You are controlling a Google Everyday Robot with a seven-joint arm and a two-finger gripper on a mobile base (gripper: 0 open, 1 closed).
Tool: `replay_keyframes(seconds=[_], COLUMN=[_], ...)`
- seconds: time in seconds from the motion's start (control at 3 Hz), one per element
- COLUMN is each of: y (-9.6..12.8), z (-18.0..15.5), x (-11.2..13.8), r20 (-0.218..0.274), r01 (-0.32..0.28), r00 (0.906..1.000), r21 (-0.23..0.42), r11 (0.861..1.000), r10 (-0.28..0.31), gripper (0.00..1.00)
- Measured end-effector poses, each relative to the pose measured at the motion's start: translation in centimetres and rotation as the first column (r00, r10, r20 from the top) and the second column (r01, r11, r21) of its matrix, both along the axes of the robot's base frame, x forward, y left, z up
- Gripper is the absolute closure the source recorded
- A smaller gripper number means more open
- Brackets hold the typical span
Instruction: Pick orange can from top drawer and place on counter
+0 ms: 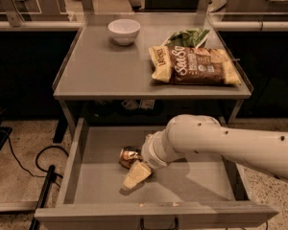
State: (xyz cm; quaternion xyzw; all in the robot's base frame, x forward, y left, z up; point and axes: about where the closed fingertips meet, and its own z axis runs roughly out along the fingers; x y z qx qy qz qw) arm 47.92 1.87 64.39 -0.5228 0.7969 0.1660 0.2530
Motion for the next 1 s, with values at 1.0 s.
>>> replay_keyframes(seconds=[1.0], y=[-0.4], z=[-3.1], x=[0.2], r20=[-0.062], r01=[0.025], r00=[0.9977], r21=[0.003], r11=[1.0], r10=[-0.025], gripper=[0.0])
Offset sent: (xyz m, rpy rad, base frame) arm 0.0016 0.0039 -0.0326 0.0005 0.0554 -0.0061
